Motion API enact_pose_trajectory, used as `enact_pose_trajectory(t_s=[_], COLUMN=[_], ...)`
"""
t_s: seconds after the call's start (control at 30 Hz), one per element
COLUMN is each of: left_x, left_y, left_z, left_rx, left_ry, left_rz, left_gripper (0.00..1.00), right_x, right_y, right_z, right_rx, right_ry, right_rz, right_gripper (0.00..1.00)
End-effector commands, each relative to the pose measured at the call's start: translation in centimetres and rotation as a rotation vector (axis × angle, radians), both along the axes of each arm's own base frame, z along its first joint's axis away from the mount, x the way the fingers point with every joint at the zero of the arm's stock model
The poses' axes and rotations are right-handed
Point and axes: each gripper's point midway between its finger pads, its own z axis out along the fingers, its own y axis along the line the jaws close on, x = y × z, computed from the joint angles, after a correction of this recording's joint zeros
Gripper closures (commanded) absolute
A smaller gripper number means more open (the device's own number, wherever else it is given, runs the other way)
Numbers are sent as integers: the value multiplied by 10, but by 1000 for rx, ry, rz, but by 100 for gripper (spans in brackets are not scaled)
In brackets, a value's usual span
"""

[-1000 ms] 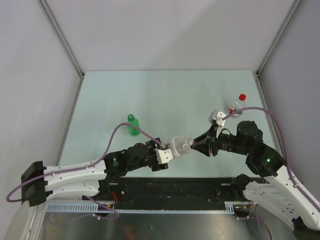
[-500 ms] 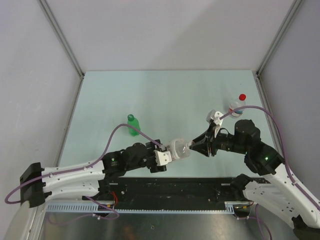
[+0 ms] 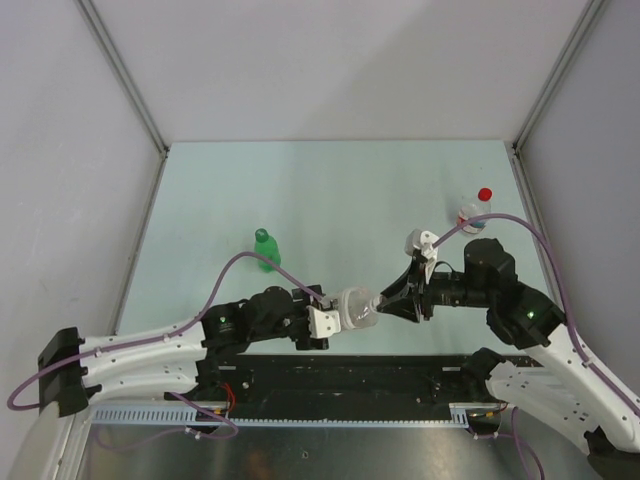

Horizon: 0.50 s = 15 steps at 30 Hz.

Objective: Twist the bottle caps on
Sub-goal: Screw the bottle cap onto the plastic bottle.

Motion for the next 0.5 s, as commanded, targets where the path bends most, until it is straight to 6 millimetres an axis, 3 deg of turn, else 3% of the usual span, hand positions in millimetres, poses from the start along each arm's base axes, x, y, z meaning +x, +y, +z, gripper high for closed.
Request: enact_pose_trajectory(t_s=[0.0, 0.17, 0.47], left_x=[-7, -19, -31], left_y=[-27, -29, -39], left_z=[73, 80, 89], left_rx=[-218, -243, -253], left_ry=[-55, -27, -5], left_rz=[-95, -153, -276], left_gripper=[100, 100, 100], right_x=[-12, -10, -34], right_y=[3, 5, 9], right_z=[3, -6, -9], right_rx=[-16, -66, -76], right_ry=[-28, -63, -112], right_rz=[68, 54, 184], right_gripper=[100, 100, 100])
